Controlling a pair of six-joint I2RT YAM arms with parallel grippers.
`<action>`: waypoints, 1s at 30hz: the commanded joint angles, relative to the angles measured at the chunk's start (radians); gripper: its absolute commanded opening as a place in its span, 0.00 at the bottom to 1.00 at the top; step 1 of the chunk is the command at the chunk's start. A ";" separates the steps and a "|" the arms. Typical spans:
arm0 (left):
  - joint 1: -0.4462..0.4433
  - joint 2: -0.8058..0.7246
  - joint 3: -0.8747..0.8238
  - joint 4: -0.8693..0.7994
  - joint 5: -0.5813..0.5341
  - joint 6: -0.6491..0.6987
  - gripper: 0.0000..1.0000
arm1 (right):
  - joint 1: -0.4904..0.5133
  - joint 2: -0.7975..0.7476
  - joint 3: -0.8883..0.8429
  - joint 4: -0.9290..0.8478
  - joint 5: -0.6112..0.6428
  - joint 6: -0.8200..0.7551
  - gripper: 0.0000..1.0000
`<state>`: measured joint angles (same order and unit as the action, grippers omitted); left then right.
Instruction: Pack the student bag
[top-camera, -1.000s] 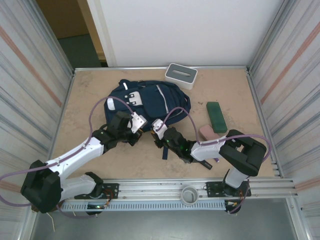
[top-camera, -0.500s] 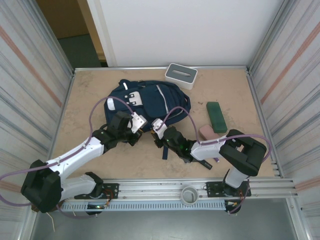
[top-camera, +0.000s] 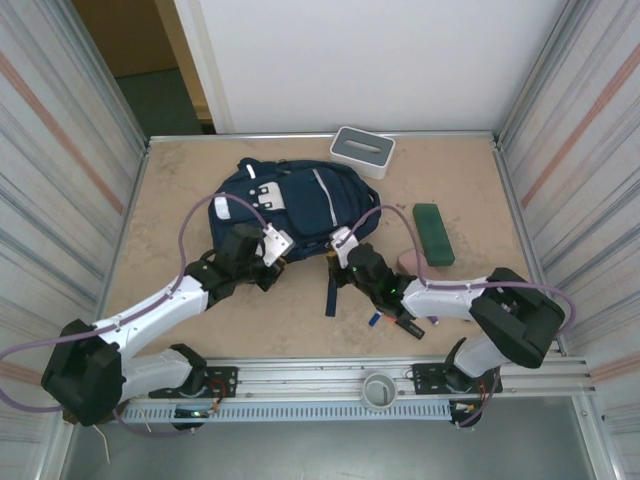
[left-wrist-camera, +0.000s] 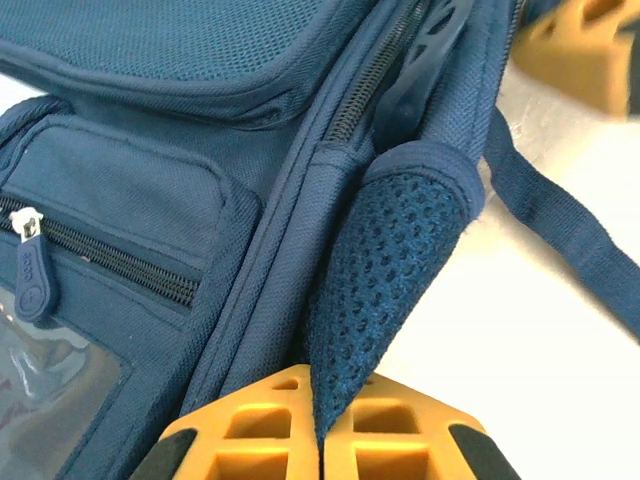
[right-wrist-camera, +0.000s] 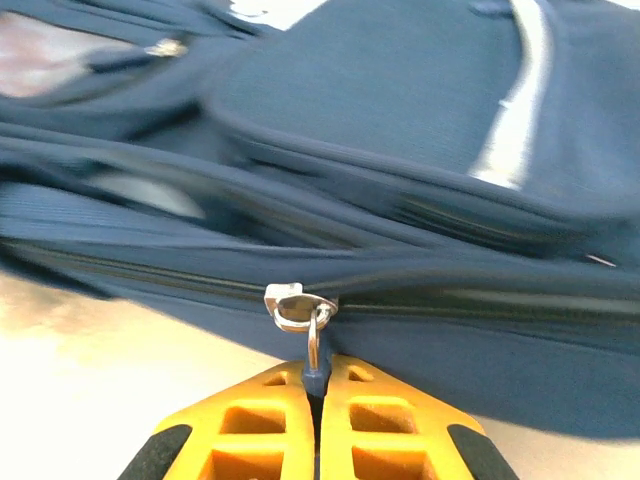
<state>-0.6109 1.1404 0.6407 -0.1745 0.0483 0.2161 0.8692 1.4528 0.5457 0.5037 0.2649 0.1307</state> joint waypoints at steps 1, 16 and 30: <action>0.030 -0.048 -0.007 0.084 -0.098 0.010 0.00 | -0.074 -0.059 -0.030 -0.166 0.041 0.115 0.00; -0.036 -0.029 -0.006 0.134 0.062 0.173 0.54 | -0.093 -0.125 0.067 -0.233 -0.363 0.218 0.00; -0.158 0.245 0.117 0.214 -0.008 0.314 0.56 | -0.064 -0.189 0.084 -0.241 -0.426 0.242 0.00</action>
<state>-0.7673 1.3621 0.7185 0.0067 0.0555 0.5014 0.7948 1.3136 0.5930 0.2295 -0.1329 0.3565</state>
